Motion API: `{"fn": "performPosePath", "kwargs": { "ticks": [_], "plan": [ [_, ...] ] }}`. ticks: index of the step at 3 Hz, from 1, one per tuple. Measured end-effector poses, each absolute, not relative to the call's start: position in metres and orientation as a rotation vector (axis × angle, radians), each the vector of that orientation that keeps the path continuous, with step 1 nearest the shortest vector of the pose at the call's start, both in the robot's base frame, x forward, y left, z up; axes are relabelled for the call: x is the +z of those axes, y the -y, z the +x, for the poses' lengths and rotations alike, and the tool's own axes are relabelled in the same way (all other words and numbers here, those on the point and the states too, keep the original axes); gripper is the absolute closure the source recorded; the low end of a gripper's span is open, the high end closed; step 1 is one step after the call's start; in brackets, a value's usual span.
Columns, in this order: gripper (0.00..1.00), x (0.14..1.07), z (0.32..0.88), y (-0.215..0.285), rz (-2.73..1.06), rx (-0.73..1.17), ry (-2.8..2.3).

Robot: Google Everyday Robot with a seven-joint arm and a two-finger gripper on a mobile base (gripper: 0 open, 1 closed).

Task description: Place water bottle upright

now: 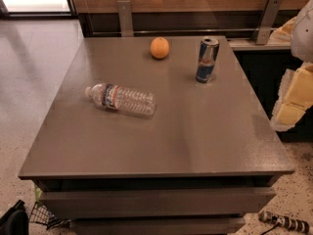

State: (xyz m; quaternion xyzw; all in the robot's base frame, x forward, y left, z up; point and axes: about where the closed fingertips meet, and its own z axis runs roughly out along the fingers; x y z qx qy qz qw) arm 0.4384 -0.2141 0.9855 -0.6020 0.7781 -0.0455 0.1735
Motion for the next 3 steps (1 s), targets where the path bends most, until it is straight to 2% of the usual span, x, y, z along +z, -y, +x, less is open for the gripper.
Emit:
{"fn": "performPosePath", "kwargs": {
  "ticks": [2,3],
  "plan": [
    [0.0,1.0,0.458,0.203,-1.661,-0.15,-2.219],
    [0.0,1.004,0.486,0.172,-1.647,-0.102,-2.238]
  ]
}}
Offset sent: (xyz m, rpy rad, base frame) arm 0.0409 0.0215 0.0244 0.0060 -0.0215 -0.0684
